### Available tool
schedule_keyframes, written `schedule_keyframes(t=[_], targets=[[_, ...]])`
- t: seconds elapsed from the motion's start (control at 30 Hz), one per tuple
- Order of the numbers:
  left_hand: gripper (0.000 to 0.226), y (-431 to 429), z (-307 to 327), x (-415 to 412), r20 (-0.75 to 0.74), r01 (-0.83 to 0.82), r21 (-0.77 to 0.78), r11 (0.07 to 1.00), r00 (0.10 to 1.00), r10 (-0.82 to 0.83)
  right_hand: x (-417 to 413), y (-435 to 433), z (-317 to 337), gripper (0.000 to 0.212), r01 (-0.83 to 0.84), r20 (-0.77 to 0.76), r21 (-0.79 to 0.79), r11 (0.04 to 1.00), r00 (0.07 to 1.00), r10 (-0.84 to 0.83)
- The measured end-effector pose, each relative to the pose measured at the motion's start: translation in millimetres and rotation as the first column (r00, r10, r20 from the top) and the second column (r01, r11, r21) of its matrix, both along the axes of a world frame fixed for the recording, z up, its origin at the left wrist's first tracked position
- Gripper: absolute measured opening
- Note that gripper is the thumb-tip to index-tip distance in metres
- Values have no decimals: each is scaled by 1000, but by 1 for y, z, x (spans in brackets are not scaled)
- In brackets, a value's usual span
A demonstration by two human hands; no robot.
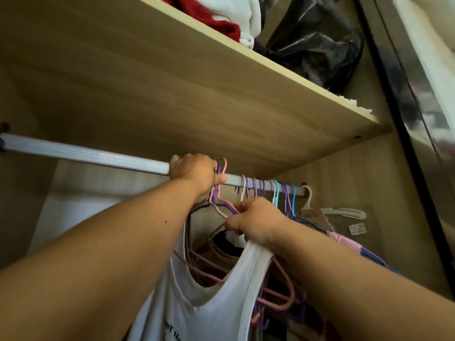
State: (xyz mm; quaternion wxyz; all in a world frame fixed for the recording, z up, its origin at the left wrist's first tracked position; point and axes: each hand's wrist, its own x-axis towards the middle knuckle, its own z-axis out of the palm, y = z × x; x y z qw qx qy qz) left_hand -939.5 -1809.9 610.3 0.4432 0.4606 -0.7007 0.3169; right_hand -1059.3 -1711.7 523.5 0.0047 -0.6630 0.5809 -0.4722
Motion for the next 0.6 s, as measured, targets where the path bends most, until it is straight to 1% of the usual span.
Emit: schedule_keyframes(t=[0.1,0.17,0.2,0.27,0.3,0.4,0.5,0.6], targets=[[54,-2,-3,-3,3,-27,-22,999,1000,27,-5,-6,-3,10,-16,38,10,1000,999,15],[61,-2,-5,-2,-18,-21,-34,999,1000,20,-6,-5,-5,14,-51,108,22,998,993,48],[66,-1,-6,-2,-24,-17,-35,999,1000,16,-7,-4,-6,17,-32,112,53,998,993,26],[71,-1,-9,-2,-7,-5,-18,1000,1000,5,-6,-1,-7,24,38,61,40,998,997,-41],[69,-1,-10,-2,21,-10,-7,1000,1000,10,-7,0,-6,26,61,65,58,996,996,-65],[62,1,-12,0,78,-37,9,999,996,36,-16,3,-4,31,155,-84,56,986,985,-150],[62,6,-12,4,64,-57,36,998,996,54,-19,7,-4,30,196,-150,38,980,970,-189],[64,14,-15,5,83,-82,76,994,994,75,-17,17,-4,27,239,-236,-13,971,943,-235]])
